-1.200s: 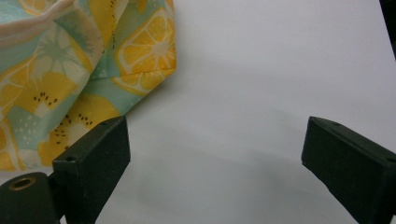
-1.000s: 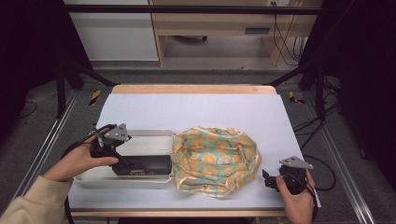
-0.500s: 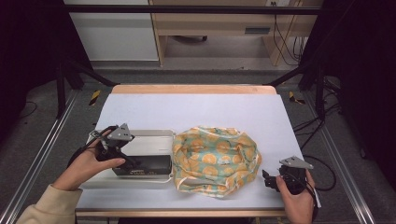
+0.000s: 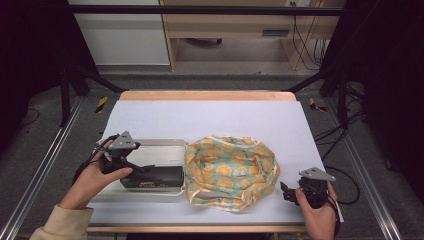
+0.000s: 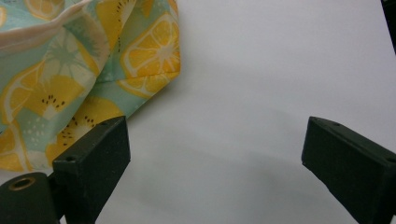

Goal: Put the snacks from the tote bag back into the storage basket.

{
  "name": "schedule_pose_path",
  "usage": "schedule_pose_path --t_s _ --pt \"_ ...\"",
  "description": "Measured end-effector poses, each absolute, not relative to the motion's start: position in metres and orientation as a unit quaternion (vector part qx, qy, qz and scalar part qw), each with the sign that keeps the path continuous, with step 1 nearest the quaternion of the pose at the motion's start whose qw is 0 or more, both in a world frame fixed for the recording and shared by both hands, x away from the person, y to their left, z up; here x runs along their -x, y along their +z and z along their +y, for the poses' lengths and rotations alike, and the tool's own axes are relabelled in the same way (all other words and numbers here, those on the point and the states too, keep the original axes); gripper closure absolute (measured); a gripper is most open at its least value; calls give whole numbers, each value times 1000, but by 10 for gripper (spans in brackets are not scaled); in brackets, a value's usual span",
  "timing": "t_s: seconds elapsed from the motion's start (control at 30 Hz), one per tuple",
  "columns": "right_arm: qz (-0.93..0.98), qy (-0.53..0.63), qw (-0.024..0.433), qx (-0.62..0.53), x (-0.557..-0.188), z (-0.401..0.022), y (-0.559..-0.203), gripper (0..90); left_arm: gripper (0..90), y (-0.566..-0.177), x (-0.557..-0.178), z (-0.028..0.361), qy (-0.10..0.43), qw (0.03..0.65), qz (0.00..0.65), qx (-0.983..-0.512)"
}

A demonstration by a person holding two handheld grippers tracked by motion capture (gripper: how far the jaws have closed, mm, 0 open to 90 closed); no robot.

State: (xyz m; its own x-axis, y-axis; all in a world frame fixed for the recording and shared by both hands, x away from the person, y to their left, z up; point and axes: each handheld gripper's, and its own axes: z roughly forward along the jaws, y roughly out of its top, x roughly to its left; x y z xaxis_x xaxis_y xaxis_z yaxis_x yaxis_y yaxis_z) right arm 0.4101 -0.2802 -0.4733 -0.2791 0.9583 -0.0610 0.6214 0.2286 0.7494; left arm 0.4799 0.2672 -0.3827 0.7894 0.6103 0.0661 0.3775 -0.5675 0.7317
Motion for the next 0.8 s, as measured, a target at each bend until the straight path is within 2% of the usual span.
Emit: schedule_pose_path --t_s 0.8 --pt "740 311 268 -533 -411 -278 -473 83 64 -389 -489 340 208 384 408 -802"
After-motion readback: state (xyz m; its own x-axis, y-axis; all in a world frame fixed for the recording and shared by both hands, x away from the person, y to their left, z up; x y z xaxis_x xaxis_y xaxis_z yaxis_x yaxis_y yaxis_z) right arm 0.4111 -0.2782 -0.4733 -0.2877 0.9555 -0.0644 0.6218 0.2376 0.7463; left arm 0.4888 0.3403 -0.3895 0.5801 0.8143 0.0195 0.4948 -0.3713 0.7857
